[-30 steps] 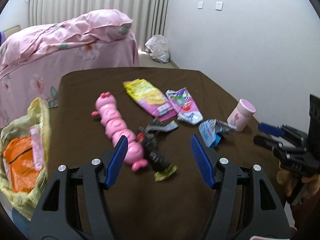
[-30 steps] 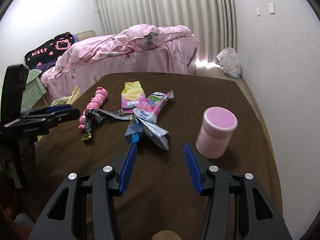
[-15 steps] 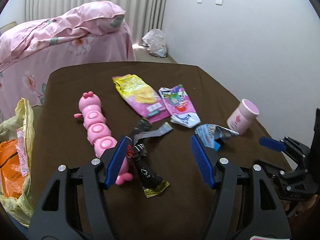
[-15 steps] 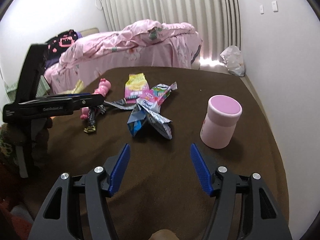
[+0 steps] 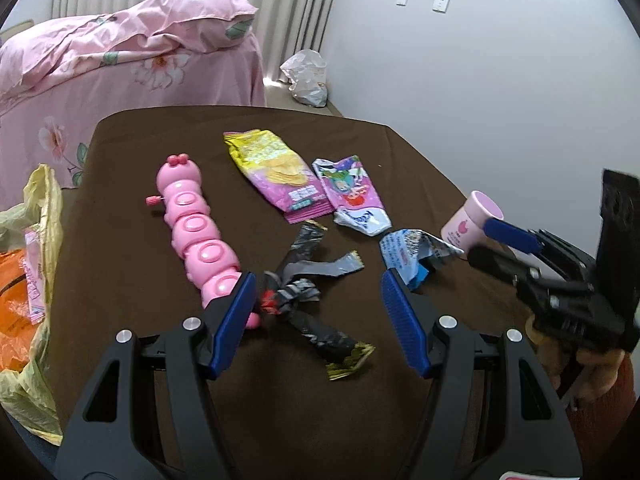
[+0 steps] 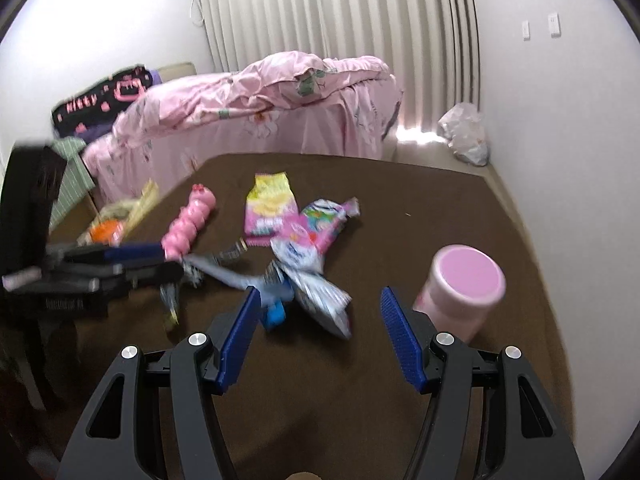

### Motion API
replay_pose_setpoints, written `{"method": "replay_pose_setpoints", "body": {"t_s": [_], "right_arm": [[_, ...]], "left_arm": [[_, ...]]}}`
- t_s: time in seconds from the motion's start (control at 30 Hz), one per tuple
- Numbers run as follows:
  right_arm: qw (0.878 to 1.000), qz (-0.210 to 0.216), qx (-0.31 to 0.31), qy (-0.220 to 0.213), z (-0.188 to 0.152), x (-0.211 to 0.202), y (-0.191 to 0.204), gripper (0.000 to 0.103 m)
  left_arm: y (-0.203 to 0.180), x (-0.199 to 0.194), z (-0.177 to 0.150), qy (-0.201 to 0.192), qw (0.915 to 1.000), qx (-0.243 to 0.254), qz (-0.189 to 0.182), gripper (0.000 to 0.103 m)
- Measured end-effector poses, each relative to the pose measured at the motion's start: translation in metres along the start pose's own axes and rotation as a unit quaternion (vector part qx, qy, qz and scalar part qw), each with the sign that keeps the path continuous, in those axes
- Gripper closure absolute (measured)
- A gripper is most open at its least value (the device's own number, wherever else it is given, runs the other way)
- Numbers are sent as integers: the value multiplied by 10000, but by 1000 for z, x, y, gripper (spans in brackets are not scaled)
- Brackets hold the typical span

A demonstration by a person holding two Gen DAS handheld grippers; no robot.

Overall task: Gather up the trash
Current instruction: 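Grasp the white-blue drink pouch with the right tool and lift it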

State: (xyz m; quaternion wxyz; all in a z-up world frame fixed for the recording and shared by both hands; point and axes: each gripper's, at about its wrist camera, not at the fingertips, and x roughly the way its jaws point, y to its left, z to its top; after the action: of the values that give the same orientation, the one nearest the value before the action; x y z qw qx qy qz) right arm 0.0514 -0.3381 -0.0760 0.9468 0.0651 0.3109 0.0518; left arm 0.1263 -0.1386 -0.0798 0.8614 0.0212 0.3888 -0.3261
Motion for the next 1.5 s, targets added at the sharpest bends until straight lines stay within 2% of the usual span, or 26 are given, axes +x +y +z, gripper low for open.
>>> {"method": "replay_pose_setpoints", "body": {"t_s": [0.07,0.13,0.2,0.27,0.4,0.57,0.67,0.7,0.77,0.83,0.93,1.1,1.2,1.33,1.4,1.5], "right_arm": [[9998,110,0,165,3,13,2,47],[9993,141,-60,349,2,24,5,60],[9984,255,-117,494,-2,31,10,68],[9977,326,-208,562,-9,30,15,68],[9963,331,-401,686,-23,21,21,68],[9960,-112,-441,772,-43,-1,9,68],[9957,-339,-436,739,-49,-14,0,66],[9959,-337,-411,727,-51,-18,-2,61],[9974,-186,-336,607,-52,-28,-7,57],[9985,39,-266,480,-52,-35,-8,45],[9980,455,-207,398,-49,-38,-5,41],[9962,548,-511,448,-45,-34,14,41],[9961,257,-740,410,-43,-35,21,41],[9967,-16,-680,437,-38,-31,16,41],[9973,-135,-649,327,-34,-31,15,41],[9982,-34,-581,163,-26,-29,16,41]], "left_arm": [[6,-4,0,-45,9999,-48,102,41],[14,-8,-1,-101,9997,-132,183,41],[22,-11,-1,-133,9992,-245,298,41],[31,-15,-1,-177,9984,-383,373,41],[35,-21,1,-265,9984,-442,224,41],[4,-18,7,-284,9994,148,-117,41],[-16,0,8,-188,9977,646,56,41],[-20,9,8,-78,9969,773,123,41],[-21,20,5,128,9965,821,114,41],[-18,24,1,307,9965,781,5,41],[-8,19,-2,379,9975,595,-105,41],[9,11,-8,435,9984,238,-280,41],[9,8,-12,517,9972,203,-500,41],[5,2,-13,486,9962,166,-702,41],[4,-2,-13,415,9966,147,-702,41],[5,-8,-11,270,9980,59,-565,41]]}}
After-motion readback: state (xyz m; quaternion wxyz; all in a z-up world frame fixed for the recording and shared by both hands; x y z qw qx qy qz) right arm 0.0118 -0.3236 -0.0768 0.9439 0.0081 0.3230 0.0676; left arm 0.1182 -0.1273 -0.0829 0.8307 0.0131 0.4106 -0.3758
